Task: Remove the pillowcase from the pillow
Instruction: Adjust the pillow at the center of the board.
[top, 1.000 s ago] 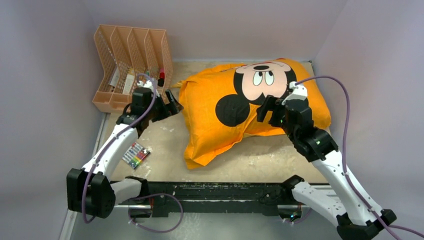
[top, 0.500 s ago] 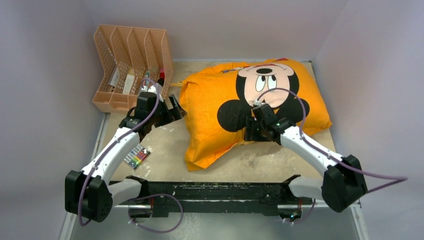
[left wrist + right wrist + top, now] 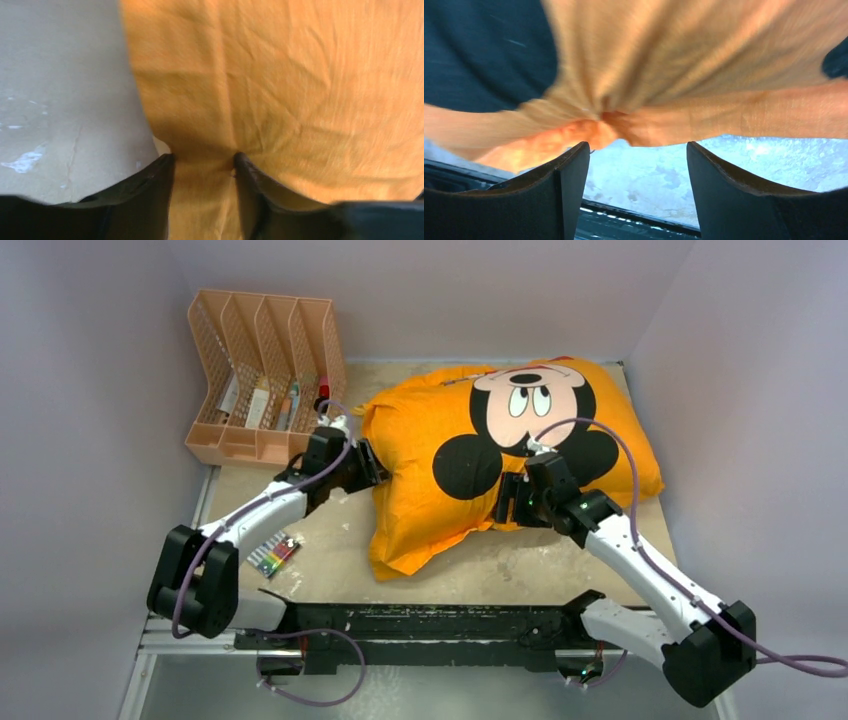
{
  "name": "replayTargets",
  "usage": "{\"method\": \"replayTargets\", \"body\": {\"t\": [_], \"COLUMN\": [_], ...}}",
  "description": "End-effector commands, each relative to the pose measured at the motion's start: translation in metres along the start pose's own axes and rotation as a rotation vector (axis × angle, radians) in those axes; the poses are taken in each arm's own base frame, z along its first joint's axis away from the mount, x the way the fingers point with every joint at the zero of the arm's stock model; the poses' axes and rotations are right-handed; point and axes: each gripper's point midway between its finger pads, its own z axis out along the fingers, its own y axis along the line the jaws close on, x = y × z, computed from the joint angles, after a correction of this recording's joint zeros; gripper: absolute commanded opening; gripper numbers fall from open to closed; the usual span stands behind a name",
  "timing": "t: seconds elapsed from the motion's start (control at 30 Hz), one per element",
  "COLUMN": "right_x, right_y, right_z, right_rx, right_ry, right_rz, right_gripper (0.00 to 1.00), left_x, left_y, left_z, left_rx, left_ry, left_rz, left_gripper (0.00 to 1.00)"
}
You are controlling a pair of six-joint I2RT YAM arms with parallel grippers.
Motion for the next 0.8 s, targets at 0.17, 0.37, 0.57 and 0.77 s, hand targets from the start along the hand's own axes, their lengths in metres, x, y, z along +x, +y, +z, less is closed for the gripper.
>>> {"method": "replayTargets", "body": {"t": [0.17,0.37,0.57,0.77], "right_x": [-0.117,-0.168,-0.161,-0.081], "right_y": [0.066,0.096,0.062,0.029], "right_z": [-0.097,-0.095,0.01,0.092], "right_rx": [-0.178,-0.198,0.072,0.142], "right_ry": [-0.3,-0.349,-0.222,-0.035], "right_rz": [-0.077,-0.137,-0.128,-0.026], "right_gripper": [0.84,0.89,0.99,0.78], "left_x": [0.05,0.075,0.079,0.068], "left_y": [0.017,0.039,0.046,0.04], "left_z": [-0.007,-0.016,-0.019,-0.023], "left_rx": [-0.035,-0.061,-0.079,-0.079], "left_ry": [0.0,0.021,0.009,-0.026], "left_rz": [0.047,0.024,0.004,-0.014], "left_gripper": [0.0,0.0,0.0,0.0]}}
